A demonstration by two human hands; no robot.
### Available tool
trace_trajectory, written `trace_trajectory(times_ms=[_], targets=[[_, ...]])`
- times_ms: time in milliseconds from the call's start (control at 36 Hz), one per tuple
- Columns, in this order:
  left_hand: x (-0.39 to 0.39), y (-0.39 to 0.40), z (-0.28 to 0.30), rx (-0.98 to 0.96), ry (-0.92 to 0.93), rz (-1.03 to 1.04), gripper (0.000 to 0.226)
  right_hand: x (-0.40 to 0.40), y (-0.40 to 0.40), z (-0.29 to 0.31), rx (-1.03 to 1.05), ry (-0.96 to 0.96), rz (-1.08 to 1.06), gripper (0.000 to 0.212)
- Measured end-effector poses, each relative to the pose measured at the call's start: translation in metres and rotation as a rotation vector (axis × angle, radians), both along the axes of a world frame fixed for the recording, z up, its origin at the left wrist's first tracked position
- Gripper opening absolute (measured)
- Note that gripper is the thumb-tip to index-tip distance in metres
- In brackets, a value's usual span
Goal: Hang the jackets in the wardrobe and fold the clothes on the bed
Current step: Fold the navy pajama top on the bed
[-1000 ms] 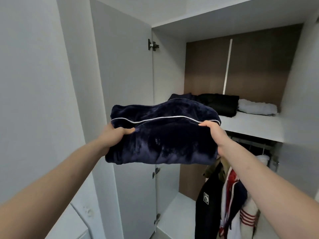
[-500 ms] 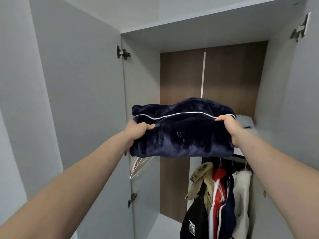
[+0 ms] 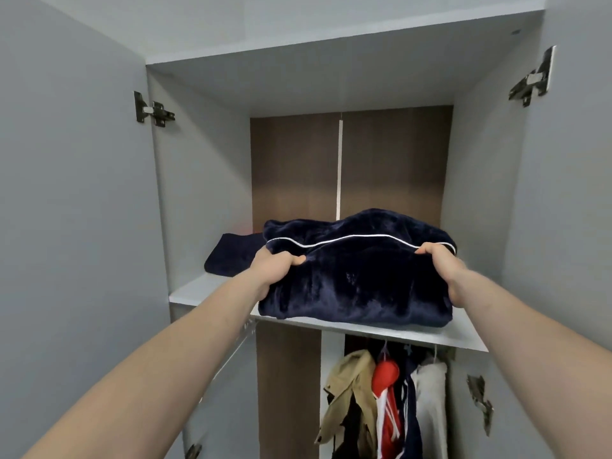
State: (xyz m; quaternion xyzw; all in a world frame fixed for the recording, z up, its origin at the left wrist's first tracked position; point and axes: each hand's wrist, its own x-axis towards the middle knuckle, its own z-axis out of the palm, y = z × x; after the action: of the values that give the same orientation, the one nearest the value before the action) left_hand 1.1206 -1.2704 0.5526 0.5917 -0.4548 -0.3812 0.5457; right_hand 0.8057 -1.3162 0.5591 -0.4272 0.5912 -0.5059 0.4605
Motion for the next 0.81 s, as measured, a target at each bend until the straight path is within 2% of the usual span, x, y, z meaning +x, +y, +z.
trace_trajectory(times_ms=[56,139,194,278,361,444,556,611,694,750,806], targets=[[-0.002,-0.018,0.0,0.027,0.007,-0.024,0.064,-0.003,-0.009,0.0,0.008,-0.001,-0.02,0.054],[-0.005,-0.041,0.0,0.12,-0.007,-0.086,0.091,-0.009,-0.027,0.001,0.016,0.028,-0.059,0.058],[-0.007,-0.057,-0.002,0.162,-0.008,-0.119,0.097,-0.013,-0.041,0.0,0.022,0.073,-0.088,0.064],[-0.011,-0.079,-0.007,0.202,-0.017,-0.144,0.096,-0.013,-0.055,-0.001,0.012,0.211,-0.196,0.085],[-0.019,-0.096,-0.014,0.214,-0.004,-0.16,0.092,-0.004,-0.059,-0.008,-0.055,0.512,-0.34,0.101],[-0.028,-0.107,-0.018,0.213,0.036,-0.189,0.078,0.007,-0.056,-0.022,-0.298,0.814,-0.457,0.103],[-0.043,-0.114,-0.023,0.192,0.052,-0.228,0.076,0.018,-0.056,-0.027,-0.559,0.965,-0.509,0.1],[-0.049,-0.118,-0.027,0.164,0.051,-0.228,0.075,0.021,-0.061,-0.028,-0.606,1.067,-0.471,0.086],[-0.054,-0.121,-0.03,0.161,0.048,-0.251,0.081,0.017,-0.071,-0.031,-0.441,1.129,-0.341,0.053],[-0.053,-0.123,-0.031,0.195,0.046,-0.299,0.082,0.01,-0.077,-0.032,-0.231,1.087,-0.256,0.051],[-0.048,-0.125,-0.03,0.231,0.045,-0.349,0.084,0.001,-0.082,-0.035,-0.115,1.069,-0.194,0.054]])
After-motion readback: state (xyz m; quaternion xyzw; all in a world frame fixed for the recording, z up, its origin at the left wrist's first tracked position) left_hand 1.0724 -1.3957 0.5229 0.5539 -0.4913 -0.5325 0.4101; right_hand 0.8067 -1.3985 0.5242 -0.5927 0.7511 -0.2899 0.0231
